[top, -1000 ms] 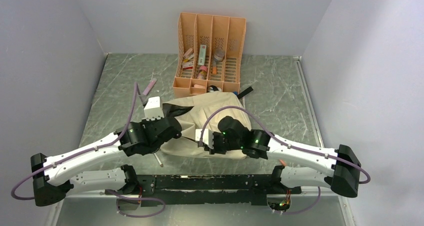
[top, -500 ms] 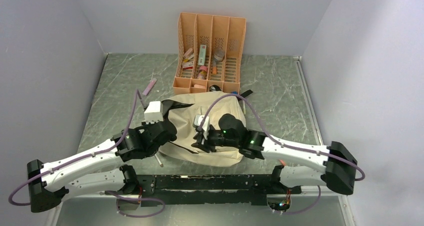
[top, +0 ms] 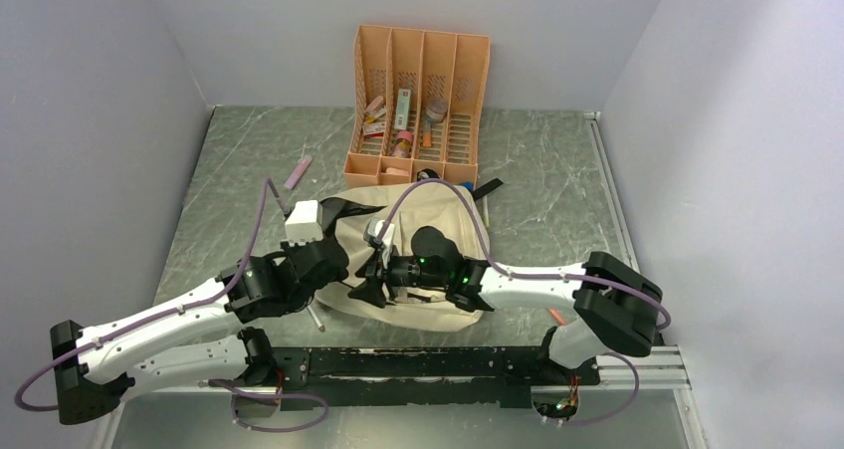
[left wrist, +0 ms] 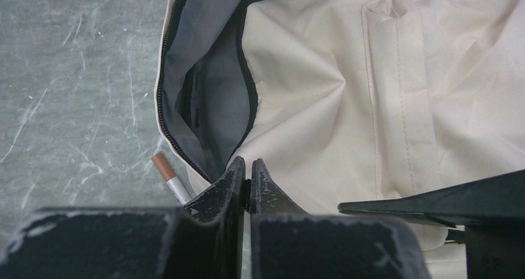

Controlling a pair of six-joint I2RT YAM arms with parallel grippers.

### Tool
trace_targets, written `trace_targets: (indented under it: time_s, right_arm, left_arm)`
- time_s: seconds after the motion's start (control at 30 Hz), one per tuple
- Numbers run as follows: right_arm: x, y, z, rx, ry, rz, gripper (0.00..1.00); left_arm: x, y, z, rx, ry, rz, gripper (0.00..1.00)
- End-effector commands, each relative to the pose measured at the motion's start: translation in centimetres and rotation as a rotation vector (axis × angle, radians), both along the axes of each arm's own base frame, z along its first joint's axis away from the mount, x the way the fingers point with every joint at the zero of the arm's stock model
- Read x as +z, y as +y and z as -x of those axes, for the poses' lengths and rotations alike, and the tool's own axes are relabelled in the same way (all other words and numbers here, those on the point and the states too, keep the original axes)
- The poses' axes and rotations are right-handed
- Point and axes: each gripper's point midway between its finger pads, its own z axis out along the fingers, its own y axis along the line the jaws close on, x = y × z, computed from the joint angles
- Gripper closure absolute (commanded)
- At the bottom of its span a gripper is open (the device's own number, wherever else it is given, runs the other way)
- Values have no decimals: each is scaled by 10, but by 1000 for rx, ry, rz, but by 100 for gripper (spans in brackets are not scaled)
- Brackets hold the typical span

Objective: Pack the student bag
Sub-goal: Zip the student bag at the center of the board.

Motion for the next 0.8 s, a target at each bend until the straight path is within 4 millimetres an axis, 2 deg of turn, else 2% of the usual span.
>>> trace_targets:
  time_s: [0.0, 0.2, 0.3, 0.37, 0.63, 0.77]
  right_arm:
    - [27, 18, 2, 34, 15, -126, 45]
    - [12, 23, 4, 50, 39, -103, 45]
    - [2, 22, 0, 35, 26, -76, 48]
    - [-3, 20, 0, 35, 23, -60, 54]
    - [-12, 11, 12, 98, 11, -15, 98]
    - [-17, 2, 19, 127, 0, 10, 100]
  left_arm:
    - [4, -4, -3, 4, -18, 39, 95]
    - [6, -5, -4, 1, -24, 44, 95]
    - [6, -6, -4, 0, -25, 49, 95]
    - [6, -6, -4, 2, -24, 53, 95]
    - [5, -10, -8, 10, -44, 69, 95]
    - [9, -10, -12, 17, -63, 66, 95]
